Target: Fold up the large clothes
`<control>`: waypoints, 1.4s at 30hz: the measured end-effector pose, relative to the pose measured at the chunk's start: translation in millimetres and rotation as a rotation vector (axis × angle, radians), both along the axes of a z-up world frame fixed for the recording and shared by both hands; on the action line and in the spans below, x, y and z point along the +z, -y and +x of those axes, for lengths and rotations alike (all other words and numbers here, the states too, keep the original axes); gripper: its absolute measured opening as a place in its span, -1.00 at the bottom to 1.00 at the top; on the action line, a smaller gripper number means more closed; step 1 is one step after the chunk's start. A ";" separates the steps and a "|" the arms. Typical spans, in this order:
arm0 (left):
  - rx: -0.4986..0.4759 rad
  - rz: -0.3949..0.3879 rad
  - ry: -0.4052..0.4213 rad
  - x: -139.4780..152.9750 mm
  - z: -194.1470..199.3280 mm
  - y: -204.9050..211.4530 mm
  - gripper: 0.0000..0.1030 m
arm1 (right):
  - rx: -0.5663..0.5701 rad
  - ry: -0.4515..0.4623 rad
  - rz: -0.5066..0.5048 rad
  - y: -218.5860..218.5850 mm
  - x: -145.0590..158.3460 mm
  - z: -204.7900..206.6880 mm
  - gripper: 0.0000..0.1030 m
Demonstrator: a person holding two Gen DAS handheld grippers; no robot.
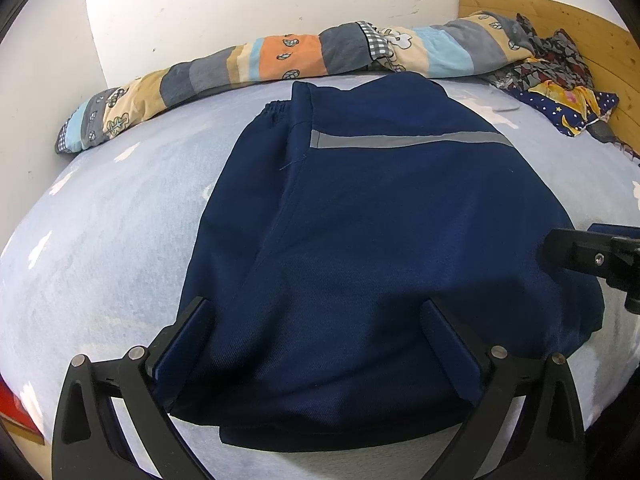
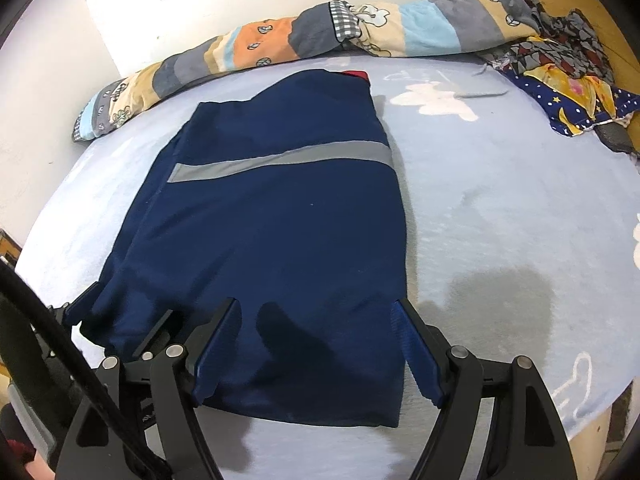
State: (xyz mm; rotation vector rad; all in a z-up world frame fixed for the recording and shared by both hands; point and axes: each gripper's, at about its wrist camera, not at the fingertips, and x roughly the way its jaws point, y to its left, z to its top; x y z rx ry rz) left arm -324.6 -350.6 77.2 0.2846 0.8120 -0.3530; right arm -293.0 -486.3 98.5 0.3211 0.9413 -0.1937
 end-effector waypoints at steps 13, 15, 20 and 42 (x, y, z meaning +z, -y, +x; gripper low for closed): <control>0.084 -0.133 0.090 55.7 -17.5 -39.3 1.00 | -0.014 0.030 -0.081 -4.9 13.8 -6.5 0.66; 0.113 -0.143 0.080 57.0 -22.6 -47.6 1.00 | -0.003 0.033 -0.093 -10.0 14.9 -7.8 0.66; 0.176 -0.080 0.091 56.8 -28.7 -52.6 1.00 | 0.040 0.067 -0.170 -35.1 21.7 -15.7 0.70; 0.160 0.003 0.104 55.2 -28.2 -35.0 1.00 | 0.043 0.054 -0.250 -54.7 21.6 -17.9 0.79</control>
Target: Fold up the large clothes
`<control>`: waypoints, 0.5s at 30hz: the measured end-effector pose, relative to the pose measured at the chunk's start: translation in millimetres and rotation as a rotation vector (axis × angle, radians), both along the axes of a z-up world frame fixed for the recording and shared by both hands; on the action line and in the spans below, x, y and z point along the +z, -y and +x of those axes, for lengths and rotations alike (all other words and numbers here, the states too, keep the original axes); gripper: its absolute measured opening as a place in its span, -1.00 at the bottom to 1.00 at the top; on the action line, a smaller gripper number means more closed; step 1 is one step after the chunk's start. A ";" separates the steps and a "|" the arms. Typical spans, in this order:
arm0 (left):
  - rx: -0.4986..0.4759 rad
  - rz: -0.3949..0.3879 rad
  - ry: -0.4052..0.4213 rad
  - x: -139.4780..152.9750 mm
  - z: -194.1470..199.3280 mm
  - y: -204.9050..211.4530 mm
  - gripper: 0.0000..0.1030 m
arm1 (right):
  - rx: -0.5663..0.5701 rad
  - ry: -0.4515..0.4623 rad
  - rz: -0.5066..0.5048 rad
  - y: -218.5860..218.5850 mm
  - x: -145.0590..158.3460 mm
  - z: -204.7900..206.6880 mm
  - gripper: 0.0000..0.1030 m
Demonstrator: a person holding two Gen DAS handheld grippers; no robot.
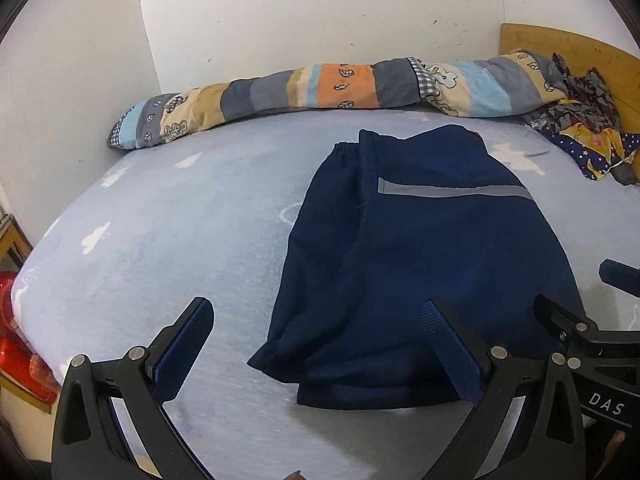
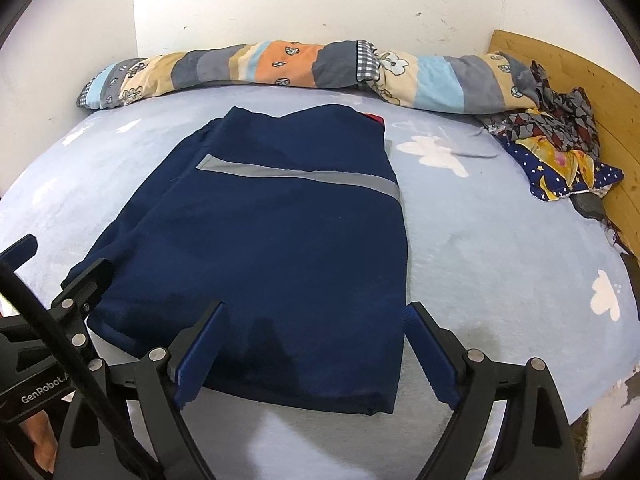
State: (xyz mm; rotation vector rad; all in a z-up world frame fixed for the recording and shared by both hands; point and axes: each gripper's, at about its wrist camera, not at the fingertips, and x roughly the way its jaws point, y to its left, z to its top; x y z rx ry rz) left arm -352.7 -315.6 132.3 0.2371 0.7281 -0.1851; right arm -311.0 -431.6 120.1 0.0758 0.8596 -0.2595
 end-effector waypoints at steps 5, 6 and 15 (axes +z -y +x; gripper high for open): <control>0.008 0.077 0.021 1.8 -1.2 7.4 1.00 | 0.000 -0.005 0.005 1.0 -0.8 0.1 0.79; 0.010 0.093 0.022 1.9 -2.4 9.2 1.00 | 0.001 -0.004 0.004 0.8 -0.3 0.1 0.79; 0.007 0.111 -0.036 -2.5 0.1 11.0 1.00 | -0.006 -0.007 0.005 3.2 -1.5 1.2 0.79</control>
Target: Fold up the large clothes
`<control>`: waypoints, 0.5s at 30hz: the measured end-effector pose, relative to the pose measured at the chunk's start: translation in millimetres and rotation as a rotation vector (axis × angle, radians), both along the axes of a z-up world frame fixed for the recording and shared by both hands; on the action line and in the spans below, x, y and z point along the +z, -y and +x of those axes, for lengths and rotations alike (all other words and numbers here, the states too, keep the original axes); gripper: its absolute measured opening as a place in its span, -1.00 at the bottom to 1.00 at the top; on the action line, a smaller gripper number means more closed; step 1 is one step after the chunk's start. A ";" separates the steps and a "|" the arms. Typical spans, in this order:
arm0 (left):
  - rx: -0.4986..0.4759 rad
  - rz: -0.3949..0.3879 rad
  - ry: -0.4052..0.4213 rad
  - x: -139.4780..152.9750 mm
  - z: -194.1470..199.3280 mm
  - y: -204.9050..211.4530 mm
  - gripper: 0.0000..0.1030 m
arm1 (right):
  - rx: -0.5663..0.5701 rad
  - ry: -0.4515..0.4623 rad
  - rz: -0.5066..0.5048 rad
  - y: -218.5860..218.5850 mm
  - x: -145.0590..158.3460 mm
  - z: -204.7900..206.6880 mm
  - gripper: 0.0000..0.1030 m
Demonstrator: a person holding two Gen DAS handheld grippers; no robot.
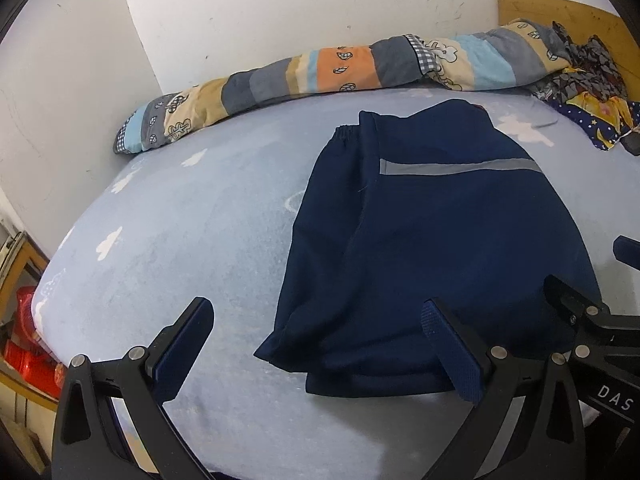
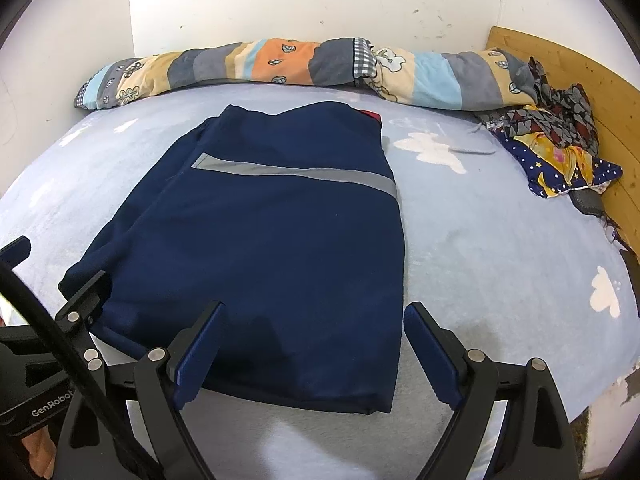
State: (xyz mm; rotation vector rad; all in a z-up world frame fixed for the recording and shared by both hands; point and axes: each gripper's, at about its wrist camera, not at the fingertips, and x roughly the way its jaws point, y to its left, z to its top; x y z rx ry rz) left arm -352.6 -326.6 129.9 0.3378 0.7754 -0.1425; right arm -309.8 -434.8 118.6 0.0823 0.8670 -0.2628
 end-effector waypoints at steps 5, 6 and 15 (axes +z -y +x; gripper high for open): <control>0.022 0.036 0.021 -0.9 0.2 1.0 1.00 | 0.002 -0.002 -0.003 -0.3 -0.2 -0.3 0.79; 0.024 0.040 0.017 -1.7 0.9 0.8 1.00 | 0.001 -0.003 -0.003 -0.5 -0.5 -0.6 0.79; 0.026 0.032 0.009 -2.4 2.2 -1.9 1.00 | 0.000 -0.005 0.002 0.2 -1.2 -0.6 0.80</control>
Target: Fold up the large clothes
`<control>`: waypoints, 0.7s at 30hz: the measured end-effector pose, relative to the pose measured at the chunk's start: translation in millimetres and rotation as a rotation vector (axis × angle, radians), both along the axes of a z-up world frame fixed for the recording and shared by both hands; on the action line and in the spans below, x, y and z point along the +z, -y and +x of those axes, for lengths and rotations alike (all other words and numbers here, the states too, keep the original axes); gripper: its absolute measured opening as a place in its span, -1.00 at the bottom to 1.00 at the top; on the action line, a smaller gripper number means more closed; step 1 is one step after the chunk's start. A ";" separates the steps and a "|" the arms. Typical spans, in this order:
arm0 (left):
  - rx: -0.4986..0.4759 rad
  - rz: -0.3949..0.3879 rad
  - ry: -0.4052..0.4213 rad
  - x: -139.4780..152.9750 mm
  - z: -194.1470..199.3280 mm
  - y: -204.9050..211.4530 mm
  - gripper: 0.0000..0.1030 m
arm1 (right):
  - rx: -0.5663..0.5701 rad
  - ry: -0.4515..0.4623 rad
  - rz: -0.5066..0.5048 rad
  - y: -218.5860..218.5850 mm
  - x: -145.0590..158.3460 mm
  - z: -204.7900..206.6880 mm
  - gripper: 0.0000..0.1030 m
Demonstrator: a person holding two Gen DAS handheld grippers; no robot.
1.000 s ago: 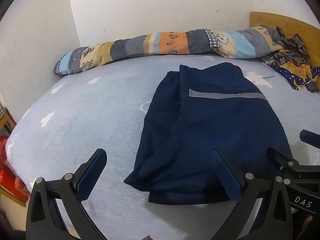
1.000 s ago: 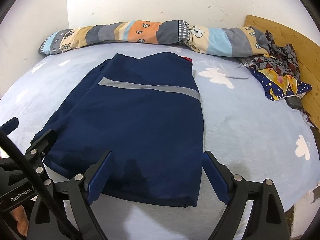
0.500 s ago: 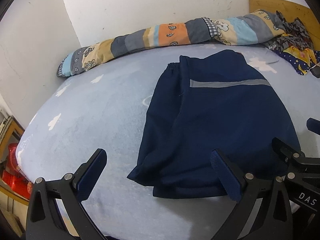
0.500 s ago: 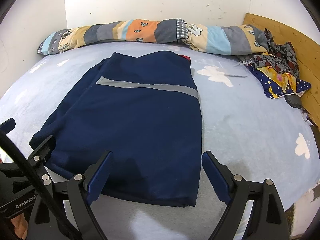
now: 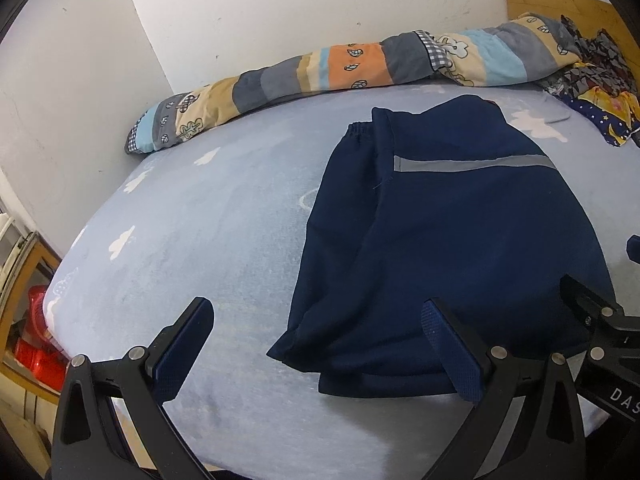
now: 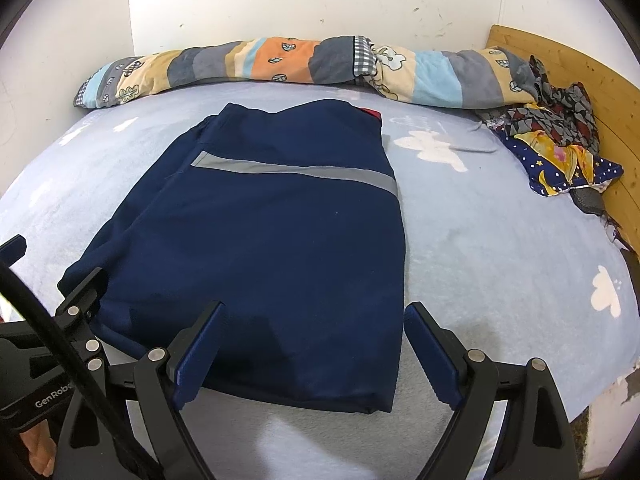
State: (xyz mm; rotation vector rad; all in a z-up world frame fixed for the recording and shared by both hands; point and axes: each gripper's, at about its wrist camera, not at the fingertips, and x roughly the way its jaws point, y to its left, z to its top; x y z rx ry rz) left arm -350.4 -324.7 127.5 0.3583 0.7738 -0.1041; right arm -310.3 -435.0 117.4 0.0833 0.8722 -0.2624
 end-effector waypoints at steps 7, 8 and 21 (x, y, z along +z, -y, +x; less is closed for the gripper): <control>-0.013 -0.003 0.015 3.2 -3.6 1.4 1.00 | -0.006 0.007 0.003 1.4 1.1 -1.0 0.80; -0.015 -0.003 0.018 3.7 -5.0 1.8 1.00 | -0.008 0.007 0.003 1.5 1.3 -0.6 0.80; -0.037 -0.004 0.036 7.5 -9.3 3.9 1.00 | -0.019 0.012 0.001 4.5 2.8 -0.5 0.80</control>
